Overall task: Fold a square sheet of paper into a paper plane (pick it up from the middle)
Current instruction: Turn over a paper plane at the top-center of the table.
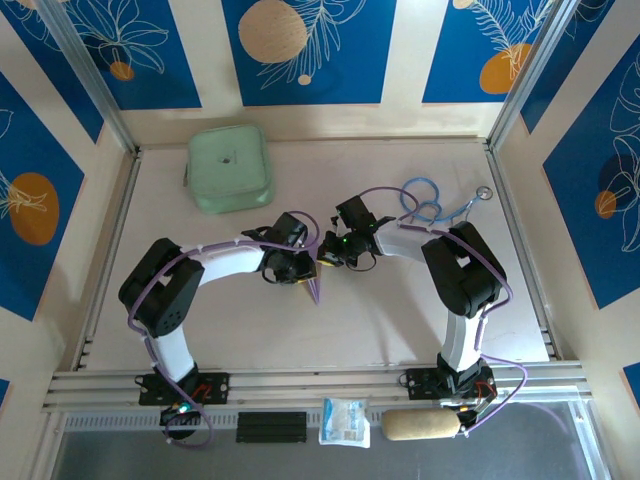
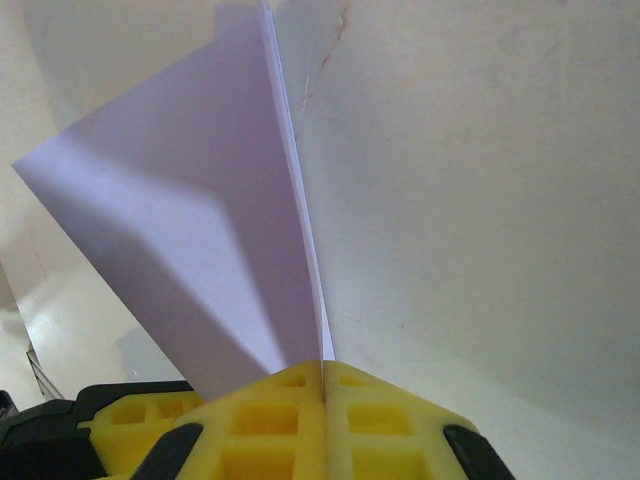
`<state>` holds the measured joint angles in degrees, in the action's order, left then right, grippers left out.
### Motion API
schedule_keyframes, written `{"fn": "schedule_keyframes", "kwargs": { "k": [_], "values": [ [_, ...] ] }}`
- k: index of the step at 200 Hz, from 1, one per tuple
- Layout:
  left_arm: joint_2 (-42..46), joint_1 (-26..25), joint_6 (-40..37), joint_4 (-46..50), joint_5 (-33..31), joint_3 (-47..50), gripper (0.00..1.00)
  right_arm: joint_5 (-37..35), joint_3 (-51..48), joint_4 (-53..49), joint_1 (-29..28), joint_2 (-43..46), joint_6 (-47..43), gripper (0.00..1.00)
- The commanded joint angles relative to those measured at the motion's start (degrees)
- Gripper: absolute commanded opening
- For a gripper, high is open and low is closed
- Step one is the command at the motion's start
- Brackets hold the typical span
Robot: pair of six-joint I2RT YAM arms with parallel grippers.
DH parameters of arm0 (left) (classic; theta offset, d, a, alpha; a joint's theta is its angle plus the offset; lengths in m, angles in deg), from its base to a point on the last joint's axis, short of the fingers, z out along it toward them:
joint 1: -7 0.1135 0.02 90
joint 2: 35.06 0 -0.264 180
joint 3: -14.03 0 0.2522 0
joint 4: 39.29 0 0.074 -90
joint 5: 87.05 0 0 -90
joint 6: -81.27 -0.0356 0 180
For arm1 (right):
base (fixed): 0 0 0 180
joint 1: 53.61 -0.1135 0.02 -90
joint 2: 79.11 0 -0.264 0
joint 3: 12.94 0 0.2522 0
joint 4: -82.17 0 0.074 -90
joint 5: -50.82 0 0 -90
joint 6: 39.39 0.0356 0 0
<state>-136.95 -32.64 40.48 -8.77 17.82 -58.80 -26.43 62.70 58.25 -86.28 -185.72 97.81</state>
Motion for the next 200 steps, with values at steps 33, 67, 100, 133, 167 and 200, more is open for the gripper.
{"fn": "schedule_keyframes", "kwargs": {
  "k": [33, 67, 100, 133, 167, 200],
  "values": [
    [-2.01, -0.53, 0.68, 0.61, -0.95, -1.74, 0.14, 1.51, 0.98, -1.28, -0.40, 1.46, 0.79, 0.04],
    [-0.78, -0.26, -2.29, 4.68, -3.61, -4.19, 0.08, -3.52, -1.22, -2.08, 0.76, 6.02, 0.27, 0.26],
    [-0.89, 0.76, -8.25, 12.74, -7.58, -9.03, 0.07, -11.68, -4.41, -4.54, 4.03, 13.38, -0.85, 0.43],
    [-3.77, 1.20, -13.67, 21.34, -12.91, -16.39, 0.07, -17.81, -8.19, -5.67, 7.37, 19.86, -1.54, 0.51],
    [-9.49, 1.19, -17.02, 29.39, -16.45, -24.04, 0.08, -18.47, -10.88, -5.07, 9.05, 22.83, -1.72, 0.51],
    [-13.16, 1.23, -17.95, 33.26, -18.31, -28.67, 0.09, -17.51, -12.20, -4.53, 9.67, 23.20, -1.41, 0.51]
  ]
}}
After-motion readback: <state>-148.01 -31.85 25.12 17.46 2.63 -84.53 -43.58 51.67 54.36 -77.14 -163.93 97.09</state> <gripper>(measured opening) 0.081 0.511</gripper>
